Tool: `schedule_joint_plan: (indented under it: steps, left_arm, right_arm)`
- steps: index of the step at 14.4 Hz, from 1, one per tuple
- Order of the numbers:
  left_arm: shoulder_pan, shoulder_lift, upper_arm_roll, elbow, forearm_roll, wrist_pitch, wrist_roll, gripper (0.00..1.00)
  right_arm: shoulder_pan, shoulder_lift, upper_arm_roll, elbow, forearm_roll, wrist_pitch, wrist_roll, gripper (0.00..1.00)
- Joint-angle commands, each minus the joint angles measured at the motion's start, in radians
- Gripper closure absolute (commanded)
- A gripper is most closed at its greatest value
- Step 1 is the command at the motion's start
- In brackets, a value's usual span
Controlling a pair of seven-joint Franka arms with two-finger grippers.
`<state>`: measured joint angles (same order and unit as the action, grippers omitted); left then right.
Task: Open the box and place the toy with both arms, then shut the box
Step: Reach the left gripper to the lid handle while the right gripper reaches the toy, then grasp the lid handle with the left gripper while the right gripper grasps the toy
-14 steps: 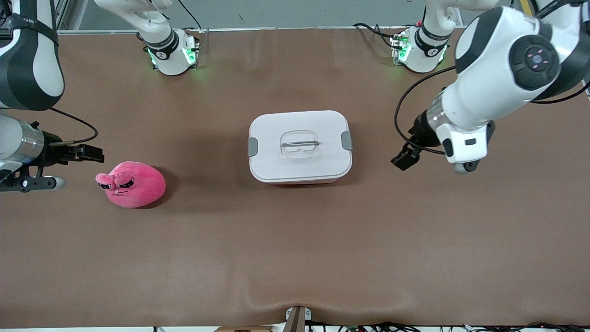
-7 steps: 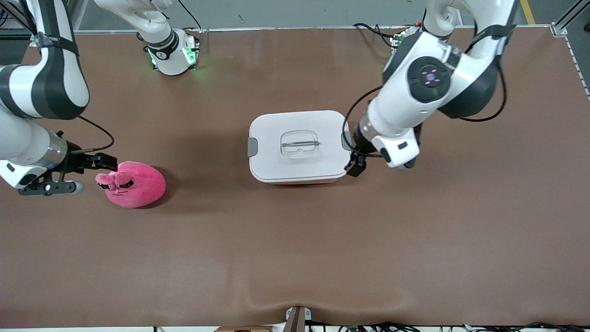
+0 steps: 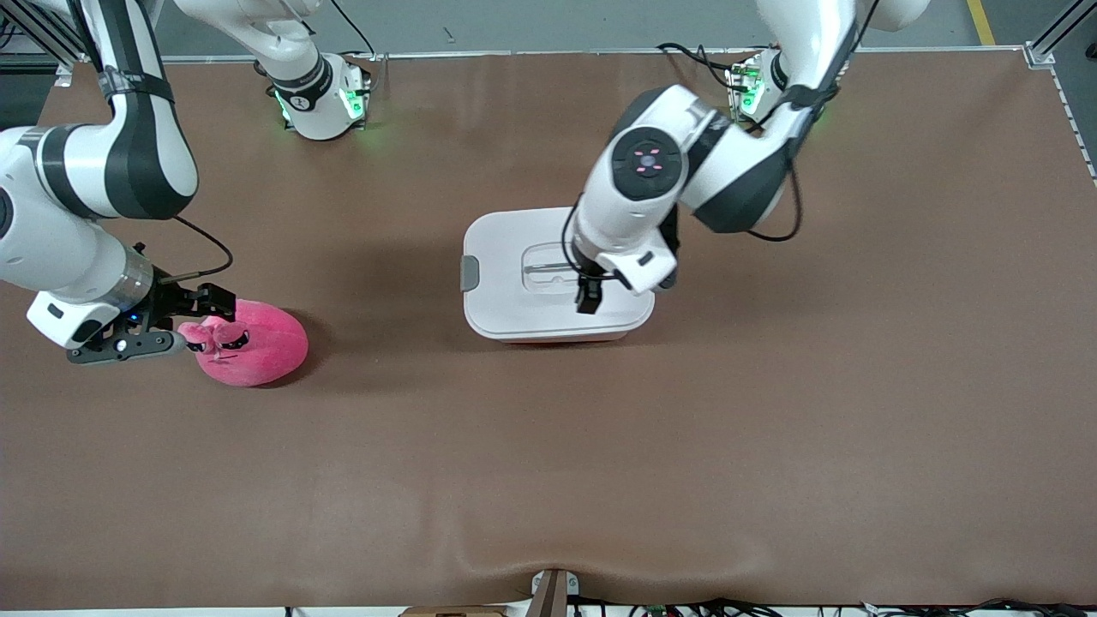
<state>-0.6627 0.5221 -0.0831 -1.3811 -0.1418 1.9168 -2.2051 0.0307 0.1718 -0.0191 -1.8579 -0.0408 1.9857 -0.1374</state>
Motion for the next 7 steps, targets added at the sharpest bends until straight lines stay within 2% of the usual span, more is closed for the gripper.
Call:
schedule_joint_plan:
  steps: [1,7]
  left_arm:
    - [-0.026,0.045,0.014,0.034,0.042,0.034,-0.07,0.0]
    - [-0.084,0.055,0.014,0.005,0.093,0.033,-0.157,0.0]
  right_arm:
    - [-0.003,-0.029,0.001,-0.105,-0.014,0.077,-0.011,0.0]
    - [-0.002,-0.002,-0.001,-0.119,-0.019,0.149,-0.014,0.0]
